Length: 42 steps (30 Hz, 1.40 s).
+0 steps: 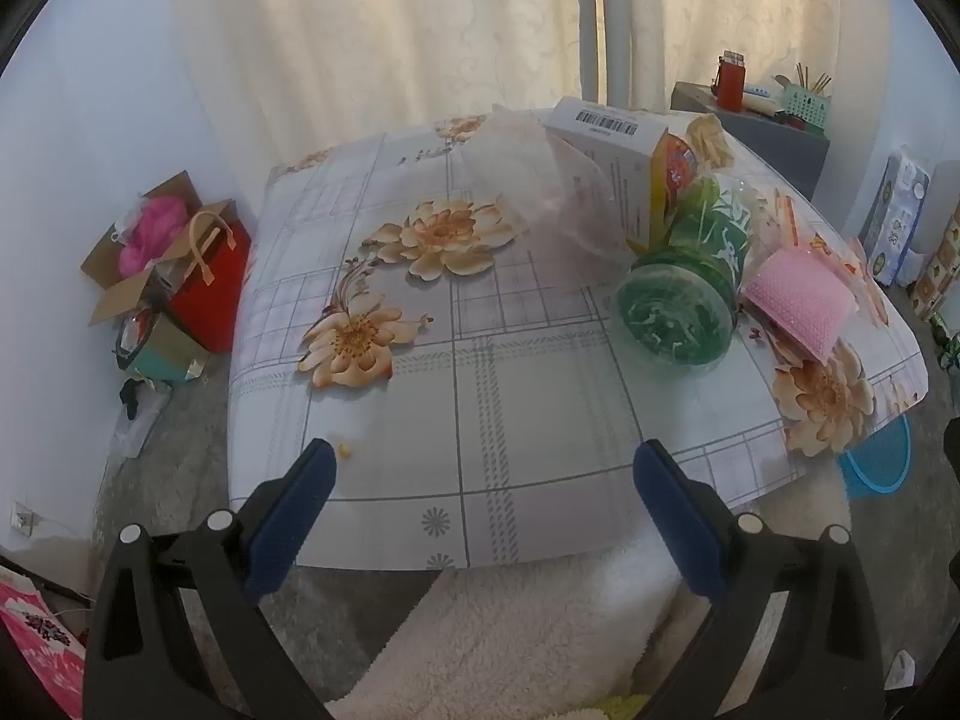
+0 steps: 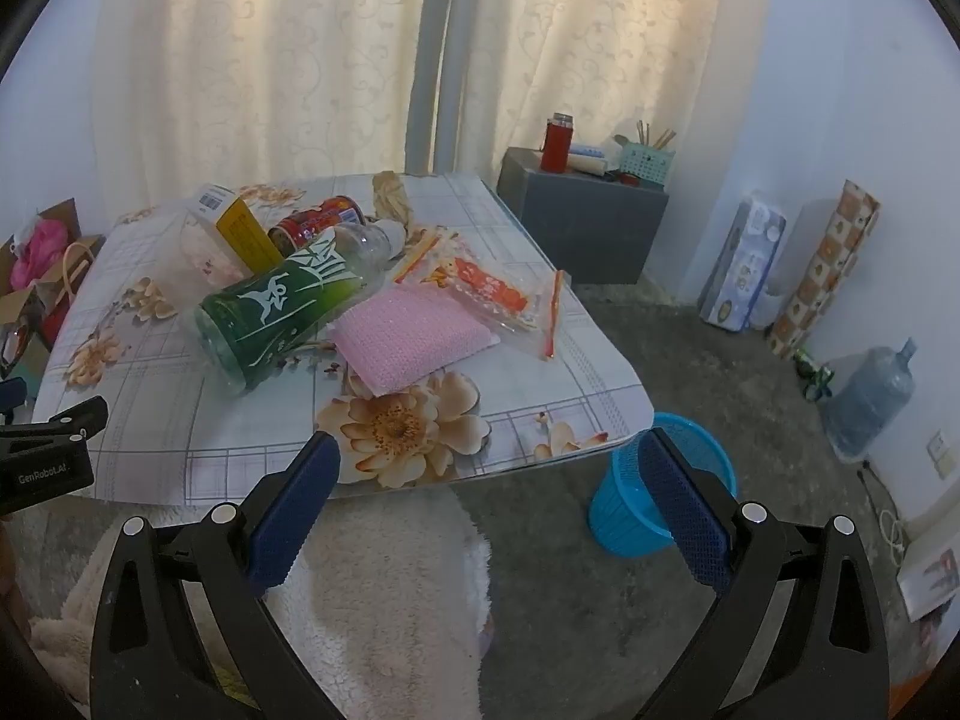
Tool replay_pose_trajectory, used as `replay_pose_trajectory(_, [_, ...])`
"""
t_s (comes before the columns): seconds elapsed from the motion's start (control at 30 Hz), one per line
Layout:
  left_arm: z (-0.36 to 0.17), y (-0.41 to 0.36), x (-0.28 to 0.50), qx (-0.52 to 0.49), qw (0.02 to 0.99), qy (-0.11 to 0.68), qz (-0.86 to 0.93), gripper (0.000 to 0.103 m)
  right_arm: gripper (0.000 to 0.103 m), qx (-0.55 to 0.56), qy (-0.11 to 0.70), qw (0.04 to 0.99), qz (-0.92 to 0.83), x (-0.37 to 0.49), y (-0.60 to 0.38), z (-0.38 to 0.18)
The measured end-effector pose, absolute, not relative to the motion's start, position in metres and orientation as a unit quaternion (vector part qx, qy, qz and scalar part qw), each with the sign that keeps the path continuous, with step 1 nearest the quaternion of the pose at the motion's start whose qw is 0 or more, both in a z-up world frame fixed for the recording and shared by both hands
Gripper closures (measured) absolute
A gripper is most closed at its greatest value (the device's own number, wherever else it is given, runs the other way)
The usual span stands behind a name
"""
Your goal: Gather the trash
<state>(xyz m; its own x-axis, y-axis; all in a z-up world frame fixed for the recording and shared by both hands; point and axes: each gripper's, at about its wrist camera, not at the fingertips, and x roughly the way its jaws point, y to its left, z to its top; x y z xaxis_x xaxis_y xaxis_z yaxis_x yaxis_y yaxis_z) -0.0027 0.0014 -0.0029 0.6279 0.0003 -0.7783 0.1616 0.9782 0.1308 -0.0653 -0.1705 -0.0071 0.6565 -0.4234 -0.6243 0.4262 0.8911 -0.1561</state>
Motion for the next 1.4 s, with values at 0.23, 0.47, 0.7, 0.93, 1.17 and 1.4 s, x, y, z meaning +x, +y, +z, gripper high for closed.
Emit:
replay_pose_trajectory(0.23, [-0.0047, 0.0040, -0.0002, 0.091, 0.896, 0.433, -0.044, 0.006, 0.007, 0.002, 0.343, 0.910, -0.233, -0.0670, -0.1708, -0.0075])
replay_pose_trajectory(0.47, [-0.0044, 0.0062, -0.0002, 0.089, 0.895, 0.434, -0.041, 0.006, 0.007, 0.002, 0.343, 0.910, -0.233, -0.0674, -0.1699, -0.0035])
replay_pose_trajectory(0.7, [-0.0053, 0.0080, 0.0003, 0.088, 0.895, 0.435, -0.040, 0.006, 0.007, 0.001, 0.343, 0.910, -0.233, -0.0675, -0.1697, -0.0031])
replay_pose_trajectory(0.93, [-0.0051, 0.0083, 0.0003, 0.088, 0.896, 0.434, -0.040, 0.006, 0.007, 0.001, 0.342, 0.910, -0.233, -0.0665, -0.1674, -0.0033])
replay_pose_trajectory(1.17, [-0.0050, 0.0093, 0.0004, 0.088, 0.896, 0.434, -0.039, 0.006, 0.007, 0.001, 0.342, 0.910, -0.233, -0.0652, -0.1657, -0.0044])
replay_pose_trajectory(1.4, [-0.0048, 0.0095, 0.0003, 0.087, 0.896, 0.434, -0.039, 0.006, 0.007, -0.001, 0.341, 0.911, -0.233, -0.0652, -0.1653, -0.0042])
